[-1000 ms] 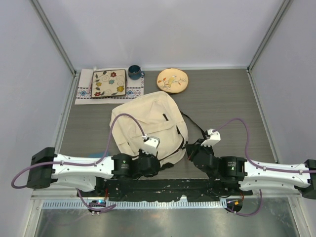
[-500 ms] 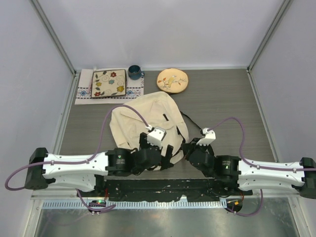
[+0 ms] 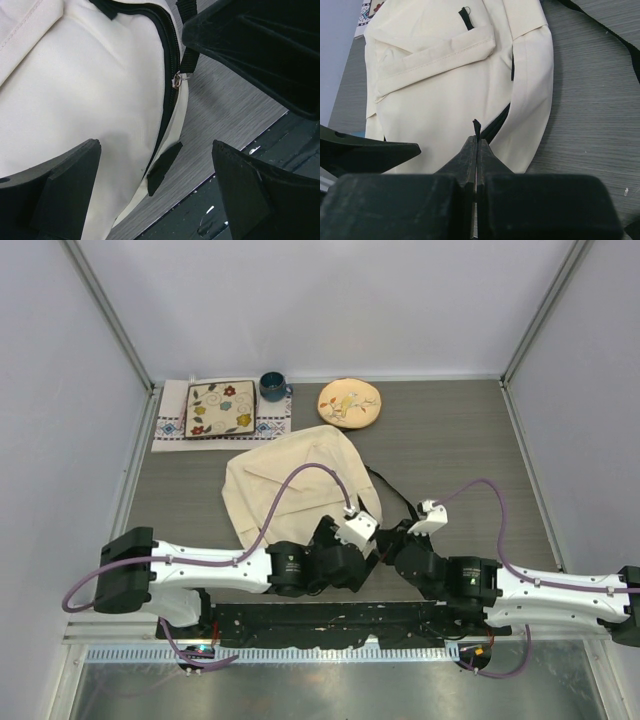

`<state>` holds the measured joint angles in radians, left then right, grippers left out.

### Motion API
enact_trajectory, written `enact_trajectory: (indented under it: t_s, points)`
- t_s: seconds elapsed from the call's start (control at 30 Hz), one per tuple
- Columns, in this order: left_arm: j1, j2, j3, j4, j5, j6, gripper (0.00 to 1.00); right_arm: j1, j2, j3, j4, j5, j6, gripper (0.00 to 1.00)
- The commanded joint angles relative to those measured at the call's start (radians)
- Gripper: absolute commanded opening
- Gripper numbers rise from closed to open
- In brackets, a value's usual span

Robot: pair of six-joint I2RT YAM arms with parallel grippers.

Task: Pack the student bag
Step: Zip the student bag at the center of the board.

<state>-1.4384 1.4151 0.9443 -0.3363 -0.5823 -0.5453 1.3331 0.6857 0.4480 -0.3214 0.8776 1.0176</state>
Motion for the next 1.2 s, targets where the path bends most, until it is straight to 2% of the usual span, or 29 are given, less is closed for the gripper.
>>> enact_trajectory:
  t_s: [0.0,0.1,0.13,0.2,0.23,0.3,0.33,0.37,0.5,0.67,0.97,1.17]
  points:
    - [-0.001,0.016,0.019,0.069,-0.016,0.011,0.95,-0.002,-0.015,0.003,-0.01,0.069,0.021,0.01]
    - [-0.001,0.042,0.019,0.075,-0.036,0.019,0.83,-0.002,-0.012,0.003,-0.007,0.066,0.021,0.01]
    - [-0.001,0.053,0.014,0.077,-0.056,0.019,0.72,-0.002,-0.012,0.003,-0.004,0.063,0.021,0.01]
    - [-0.001,0.079,0.01,0.08,-0.07,0.018,0.58,-0.002,-0.012,0.001,-0.001,0.064,0.021,0.01]
    - [-0.001,0.09,0.013,0.074,-0.071,0.015,0.38,-0.002,-0.012,0.001,0.002,0.066,0.019,0.01]
    - [-0.001,0.102,0.014,0.054,-0.065,0.002,0.21,-0.002,-0.011,0.003,0.002,0.073,0.019,0.01]
    - [-0.001,0.104,0.005,0.051,-0.059,-0.007,0.06,-0.002,-0.006,0.003,0.005,0.078,0.018,0.01]
    - [-0.001,0.101,-0.002,0.049,-0.045,-0.021,0.01,-0.002,-0.003,0.003,0.007,0.092,0.018,0.01]
    - [-0.007,0.081,-0.076,0.031,-0.019,-0.088,0.0,-0.012,0.024,0.015,0.007,0.121,0.013,0.01]
    - [-0.042,0.025,-0.163,0.022,-0.011,-0.177,0.0,-0.095,0.087,0.043,0.016,0.087,-0.01,0.01]
    - [-0.12,0.01,-0.237,-0.042,-0.057,-0.346,0.0,-0.293,0.115,0.055,0.143,-0.091,-0.161,0.01]
    - [-0.132,-0.077,-0.324,-0.052,-0.094,-0.468,0.01,-0.319,0.132,0.051,0.165,-0.167,-0.185,0.01]
